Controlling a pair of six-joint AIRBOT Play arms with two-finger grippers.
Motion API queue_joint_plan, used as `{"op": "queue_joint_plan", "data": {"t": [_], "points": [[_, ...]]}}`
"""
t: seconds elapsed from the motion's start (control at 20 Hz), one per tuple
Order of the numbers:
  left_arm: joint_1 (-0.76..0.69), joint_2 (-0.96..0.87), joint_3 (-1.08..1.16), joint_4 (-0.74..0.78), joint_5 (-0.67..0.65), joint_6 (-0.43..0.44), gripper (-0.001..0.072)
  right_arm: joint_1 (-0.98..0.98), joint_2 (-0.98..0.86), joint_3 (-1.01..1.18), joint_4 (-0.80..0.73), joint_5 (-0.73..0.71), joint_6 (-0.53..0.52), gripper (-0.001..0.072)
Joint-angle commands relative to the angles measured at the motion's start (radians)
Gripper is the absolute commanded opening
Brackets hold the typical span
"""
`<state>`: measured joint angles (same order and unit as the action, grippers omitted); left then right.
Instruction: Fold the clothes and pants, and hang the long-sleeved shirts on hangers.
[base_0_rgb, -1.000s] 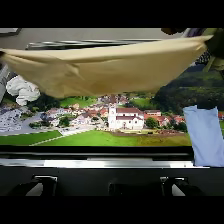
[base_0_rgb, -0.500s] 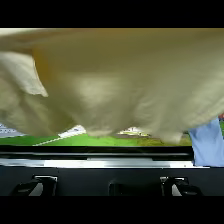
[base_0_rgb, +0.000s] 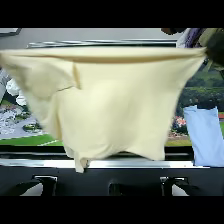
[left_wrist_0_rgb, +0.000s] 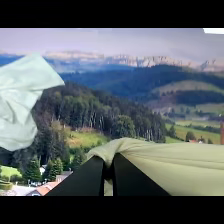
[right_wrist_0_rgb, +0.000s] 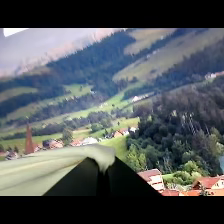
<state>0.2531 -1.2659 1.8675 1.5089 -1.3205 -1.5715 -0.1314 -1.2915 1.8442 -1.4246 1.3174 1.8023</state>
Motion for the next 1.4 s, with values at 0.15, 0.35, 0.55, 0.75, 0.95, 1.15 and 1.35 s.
{"op": "queue_joint_plan", "data": {"t": [0.15,0.35,0.55,0.75,0.95,1.15,1.35], "points": [[-0.084,-0.461,0.001,-0.002,0.203,0.046,0.0017,0.0,-0.441,-0.005,0.054,-0.209,-0.038,0.0024],[-0.105,-0.599,0.002,-0.001,0.381,0.027,0.0017,0.0,-0.566,-0.005,0.052,-0.331,-0.037,0.0024],[-0.102,-0.61,0.002,0.002,0.368,0.028,0.0017,0.0,-0.573,-0.005,0.043,-0.268,-0.045,0.0024],[-0.092,-0.608,0.001,0.006,0.205,0.069,0.0018,0.0,-0.575,-0.005,0.025,-0.111,-0.045,0.0024],[-0.092,-0.614,0.001,0.006,0.048,0.111,0.0018,0.0,-0.584,-0.006,0.026,0.016,-0.052,0.0024],[-0.093,-0.639,0.001,-0.017,-0.032,0.11,0.0018,0.0,-0.605,-0.006,0.038,0.07,-0.051,0.0025],[-0.093,-0.679,0.001,-0.018,-0.108,0.105,0.0017,0.0,-0.638,-0.006,0.055,0.132,-0.051,0.0025]]}}
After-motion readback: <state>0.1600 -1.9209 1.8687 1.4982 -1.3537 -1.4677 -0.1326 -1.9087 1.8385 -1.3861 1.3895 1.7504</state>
